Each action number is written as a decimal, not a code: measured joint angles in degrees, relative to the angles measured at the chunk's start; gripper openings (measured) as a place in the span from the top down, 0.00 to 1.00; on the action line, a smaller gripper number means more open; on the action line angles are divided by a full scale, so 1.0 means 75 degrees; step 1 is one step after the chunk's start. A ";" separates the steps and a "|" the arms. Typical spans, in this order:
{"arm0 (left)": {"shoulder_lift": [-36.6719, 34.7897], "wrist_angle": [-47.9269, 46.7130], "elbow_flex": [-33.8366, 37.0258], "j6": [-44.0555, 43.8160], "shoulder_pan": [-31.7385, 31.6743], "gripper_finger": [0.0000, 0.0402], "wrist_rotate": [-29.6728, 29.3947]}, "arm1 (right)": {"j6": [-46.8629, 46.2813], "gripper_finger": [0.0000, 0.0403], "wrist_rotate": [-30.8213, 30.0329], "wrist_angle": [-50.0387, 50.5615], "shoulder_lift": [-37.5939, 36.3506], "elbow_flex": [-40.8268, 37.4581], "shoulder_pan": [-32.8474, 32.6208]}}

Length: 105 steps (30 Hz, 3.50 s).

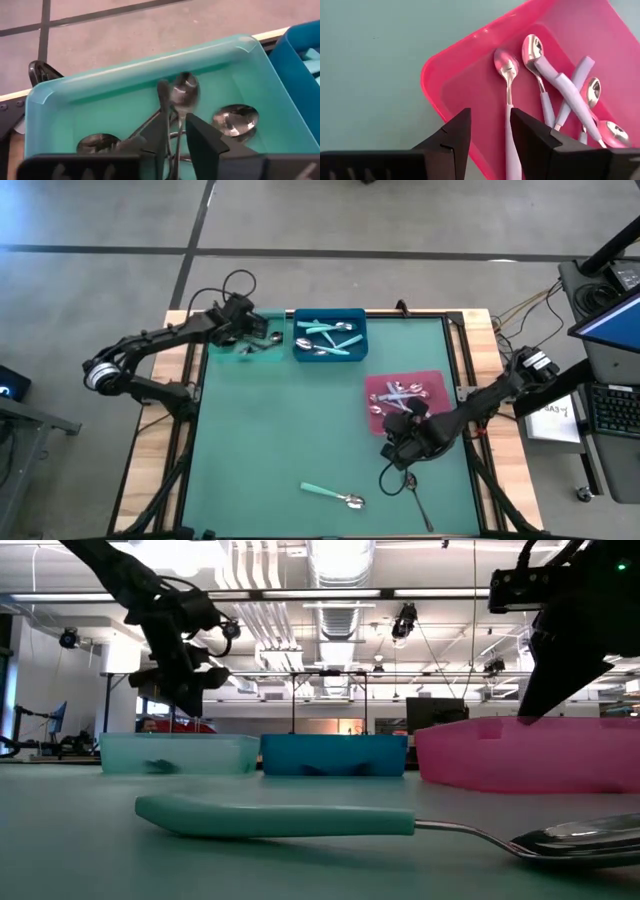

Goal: Sort silverware by color (type)
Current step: Adjust the red bin, then put the black spoon into the green bin

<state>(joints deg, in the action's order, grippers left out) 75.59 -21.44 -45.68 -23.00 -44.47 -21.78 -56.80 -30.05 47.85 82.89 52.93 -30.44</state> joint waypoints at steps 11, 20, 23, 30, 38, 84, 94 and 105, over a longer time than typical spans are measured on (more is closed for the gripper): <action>-0.0016 0.0156 -0.0698 0.0238 0.0276 0.65 0.3424 | -0.0909 0.69 0.1948 -0.0028 -0.0282 0.0012 -0.0214; -0.0023 0.0704 -0.0942 0.0546 0.1378 0.65 0.2806 | -0.0857 0.70 0.1414 0.0013 -0.0303 0.0312 -0.0484; -0.0026 0.0764 -0.1035 0.0241 0.1546 0.65 0.2690 | -0.0136 0.69 0.0792 0.0019 -0.0309 0.0430 -0.0081; -0.0058 0.0745 -0.1060 0.0057 0.2228 0.65 0.2699 | 0.0854 0.69 0.0648 -0.0139 -0.0285 0.0434 0.0746; -0.0058 0.0789 -0.1060 -0.0001 0.2671 0.65 0.2502 | 0.1809 0.69 0.0586 0.0006 -0.0240 0.0157 0.1791; -0.0061 0.0653 -0.0927 0.0348 0.2754 0.65 0.2369 | 0.1025 0.69 0.1164 0.2800 -0.2302 -0.0633 0.4435; -0.0040 0.0637 -0.0920 0.0346 0.2754 0.65 0.2372 | -0.0473 0.70 0.3006 0.0761 -0.3602 -0.0510 0.2027; 0.0248 0.0599 -0.0917 0.0398 0.2754 0.65 0.2378 | -0.3381 0.70 0.2327 -0.1194 -0.1841 -0.0375 -0.1471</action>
<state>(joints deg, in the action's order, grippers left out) 77.46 -16.95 -52.56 -20.01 -23.81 -3.95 -82.15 -12.60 38.89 69.08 50.11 -41.47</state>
